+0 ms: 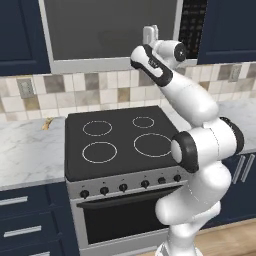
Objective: Pick the cucumber from the sink and place it in the bowl. Then pick the bowl and place it in the microwave. Then close the microwave door and press the start button.
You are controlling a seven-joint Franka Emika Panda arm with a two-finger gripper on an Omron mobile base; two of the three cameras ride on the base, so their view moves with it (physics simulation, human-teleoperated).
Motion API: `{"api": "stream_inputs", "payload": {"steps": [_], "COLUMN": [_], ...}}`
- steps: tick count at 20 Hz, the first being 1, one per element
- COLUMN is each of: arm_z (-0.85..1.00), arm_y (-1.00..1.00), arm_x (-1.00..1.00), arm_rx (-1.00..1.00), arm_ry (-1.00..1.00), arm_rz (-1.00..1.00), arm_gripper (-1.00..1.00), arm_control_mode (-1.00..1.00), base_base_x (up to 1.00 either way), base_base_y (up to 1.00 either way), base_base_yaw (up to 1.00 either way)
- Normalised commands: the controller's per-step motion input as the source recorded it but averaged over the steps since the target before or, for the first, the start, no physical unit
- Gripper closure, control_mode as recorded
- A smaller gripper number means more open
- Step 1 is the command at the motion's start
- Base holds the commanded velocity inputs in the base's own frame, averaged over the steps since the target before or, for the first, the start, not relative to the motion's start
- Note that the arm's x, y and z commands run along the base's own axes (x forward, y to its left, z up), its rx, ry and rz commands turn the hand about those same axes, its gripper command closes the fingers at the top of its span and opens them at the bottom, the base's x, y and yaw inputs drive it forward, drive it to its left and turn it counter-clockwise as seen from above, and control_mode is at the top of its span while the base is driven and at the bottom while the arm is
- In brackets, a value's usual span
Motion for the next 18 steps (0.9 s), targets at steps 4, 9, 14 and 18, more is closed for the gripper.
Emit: {"api": "stream_inputs", "payload": {"steps": [4, 9, 14, 18], "arm_z": [-0.19, -0.19, -0.06, 0.05], "arm_y": [0.0, 0.0, -0.1, -0.56], "arm_x": [0.76, 0.19, -0.78, -1.0], "arm_rx": [0.03, 0.0, 0.0, 0.0], "arm_ry": [-0.02, -0.05, -0.06, -0.09], "arm_rz": [0.24, 0.19, 0.03, -0.02], "arm_gripper": [-1.0, -1.0, -1.0, -1.0], "arm_control_mode": [-1.0, -1.0, -1.0, -1.0], "base_base_x": [0.0, 0.0, 0.0, 0.0], "base_base_y": [0.0, 0.0, 0.0, 0.0], "base_base_yaw": [0.0, 0.0, 0.0, 0.0]}}
